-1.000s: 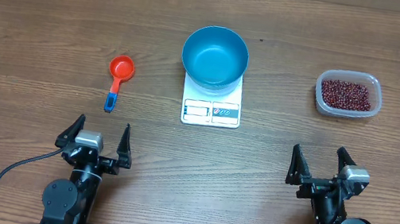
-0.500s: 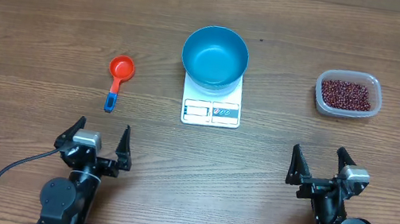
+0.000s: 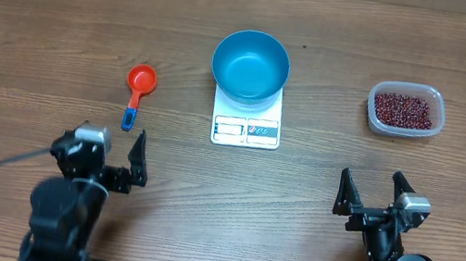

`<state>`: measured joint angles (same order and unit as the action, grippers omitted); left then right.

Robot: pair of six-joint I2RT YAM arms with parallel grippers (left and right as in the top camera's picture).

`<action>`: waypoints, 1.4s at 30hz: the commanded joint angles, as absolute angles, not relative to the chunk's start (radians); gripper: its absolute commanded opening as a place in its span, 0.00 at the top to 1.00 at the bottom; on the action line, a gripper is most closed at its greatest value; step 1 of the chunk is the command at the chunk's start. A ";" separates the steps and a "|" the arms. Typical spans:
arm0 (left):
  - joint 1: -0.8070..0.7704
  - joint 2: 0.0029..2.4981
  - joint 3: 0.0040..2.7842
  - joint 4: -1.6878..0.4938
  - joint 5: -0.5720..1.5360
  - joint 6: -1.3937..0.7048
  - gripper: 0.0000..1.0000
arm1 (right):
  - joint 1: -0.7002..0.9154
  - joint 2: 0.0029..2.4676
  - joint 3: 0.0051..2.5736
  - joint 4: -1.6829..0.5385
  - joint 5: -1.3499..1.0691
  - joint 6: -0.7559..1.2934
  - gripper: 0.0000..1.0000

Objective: Scoop item into bowl and weigh 150g on scale
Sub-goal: 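Move the left gripper forward above the red measuring cup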

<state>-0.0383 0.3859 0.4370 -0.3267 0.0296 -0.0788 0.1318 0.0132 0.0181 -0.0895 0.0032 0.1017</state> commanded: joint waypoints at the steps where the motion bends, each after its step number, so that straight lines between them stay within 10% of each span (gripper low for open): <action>1: -0.032 0.516 0.565 -0.358 0.058 -0.052 0.00 | 0.136 0.011 0.008 -0.084 -0.001 0.104 0.00; 21: -0.015 1.275 1.294 -0.844 0.200 -0.007 0.01 | 0.136 0.011 0.008 -0.084 -0.001 0.104 0.00; 42: 0.170 1.542 1.605 -1.108 0.332 0.000 0.00 | 0.136 0.011 0.008 -0.084 -0.001 0.104 0.00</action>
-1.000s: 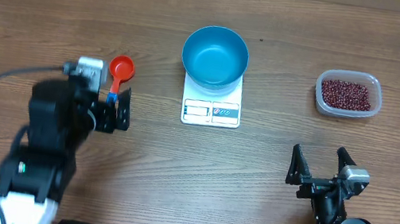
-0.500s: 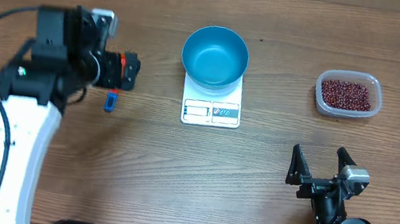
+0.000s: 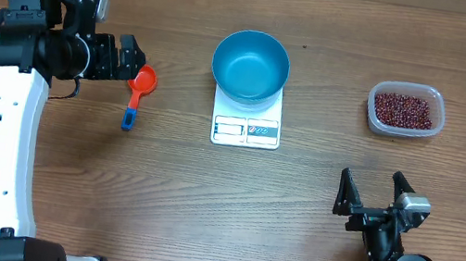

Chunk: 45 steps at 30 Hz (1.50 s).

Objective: Scoop item into bowl and weigh 150g on scale
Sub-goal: 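Move the left gripper forward above the red measuring cup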

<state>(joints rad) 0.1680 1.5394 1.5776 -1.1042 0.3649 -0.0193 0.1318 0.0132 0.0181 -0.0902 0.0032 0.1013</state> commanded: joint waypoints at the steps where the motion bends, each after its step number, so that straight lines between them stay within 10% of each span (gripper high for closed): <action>1: 0.170 1.542 1.605 -1.108 0.333 0.000 0.00 | 0.136 0.011 0.008 -0.084 -0.001 0.104 0.00; 45: 0.170 1.774 1.605 -0.934 0.334 -0.165 0.00 | 0.136 0.011 0.008 -0.084 -0.001 0.104 0.00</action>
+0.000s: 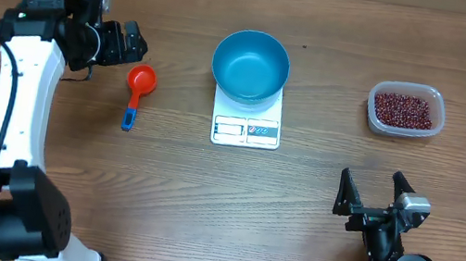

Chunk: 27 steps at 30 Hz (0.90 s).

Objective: Scoop item into bowl and weigh 150g on scale
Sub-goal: 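Move the left gripper forward above the red measuring cup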

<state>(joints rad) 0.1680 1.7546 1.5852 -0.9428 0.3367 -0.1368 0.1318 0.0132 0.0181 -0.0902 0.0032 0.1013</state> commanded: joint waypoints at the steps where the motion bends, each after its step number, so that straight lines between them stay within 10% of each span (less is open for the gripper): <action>1: 0.170 1.779 1.605 -0.931 0.334 -0.165 0.00 | 0.136 0.011 0.008 -0.084 -0.001 0.104 0.00; 27: 0.170 1.799 1.605 -0.875 0.302 -0.164 0.01 | 0.136 0.011 0.008 -0.084 -0.001 0.104 0.00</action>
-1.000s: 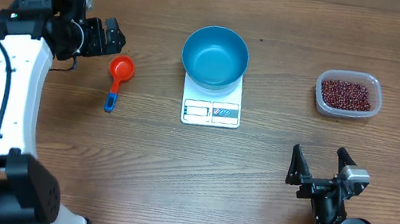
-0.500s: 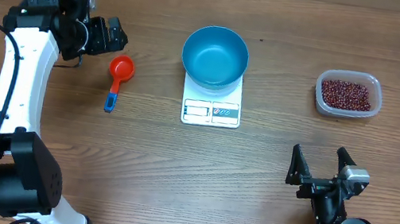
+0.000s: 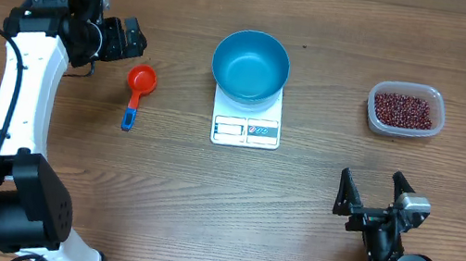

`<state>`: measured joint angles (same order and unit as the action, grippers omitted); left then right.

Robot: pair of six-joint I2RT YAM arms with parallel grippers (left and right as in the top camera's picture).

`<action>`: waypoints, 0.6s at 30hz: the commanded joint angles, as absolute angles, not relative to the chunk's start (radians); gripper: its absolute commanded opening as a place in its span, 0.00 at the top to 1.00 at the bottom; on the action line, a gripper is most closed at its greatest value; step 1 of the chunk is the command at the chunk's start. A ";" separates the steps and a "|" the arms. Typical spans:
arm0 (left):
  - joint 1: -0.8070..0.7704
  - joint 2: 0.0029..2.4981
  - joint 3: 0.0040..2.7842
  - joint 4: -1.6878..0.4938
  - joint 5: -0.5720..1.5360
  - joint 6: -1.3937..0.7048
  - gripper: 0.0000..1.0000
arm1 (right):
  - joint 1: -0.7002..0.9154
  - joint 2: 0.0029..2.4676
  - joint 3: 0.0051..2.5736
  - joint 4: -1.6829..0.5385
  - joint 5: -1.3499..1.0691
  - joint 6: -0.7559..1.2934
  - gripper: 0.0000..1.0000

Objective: Scoop item into bowl and weigh 150g on scale
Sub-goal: 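Move the left gripper forward above the red measuring cup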

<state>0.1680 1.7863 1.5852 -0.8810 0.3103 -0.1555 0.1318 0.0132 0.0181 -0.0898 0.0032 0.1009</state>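
Observation:
A red scoop with a blue handle tip (image 3: 137, 87) lies on the table left of centre. The blue bowl (image 3: 251, 66) stands on the white scale (image 3: 247, 125). A clear tub of red beans (image 3: 405, 109) sits at the far right. My left gripper (image 3: 133, 37) hovers just up and left of the scoop's cup, fingers apart and nothing between them. My right gripper (image 3: 375, 192) rests open near the front right, far from the beans.
The left arm's white link (image 3: 16, 106) stretches along the table's left side. Black cables loop beside it. The table's far edge runs along the top of the overhead view.
My left gripper has shifted very slightly up and back from the scoop. The scoop, bowl, scale, beans and right arm are where they were.
At first both grippers sat open near the front edge. Then my left arm was extended, its gripper right beside the scoop's cup. After that it stood a little farther back, above and left of the scoop, where it remains. The scoop has not moved.

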 commanded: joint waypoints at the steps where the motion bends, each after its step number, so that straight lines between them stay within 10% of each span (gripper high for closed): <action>1: 0.170 1.799 1.605 -0.873 0.298 -0.165 0.01 | 0.136 0.012 0.008 -0.084 -0.001 0.104 0.00; 18: 0.170 1.799 1.678 -0.830 0.278 -0.161 0.03 | 0.136 0.012 0.008 -0.084 -0.001 0.104 0.00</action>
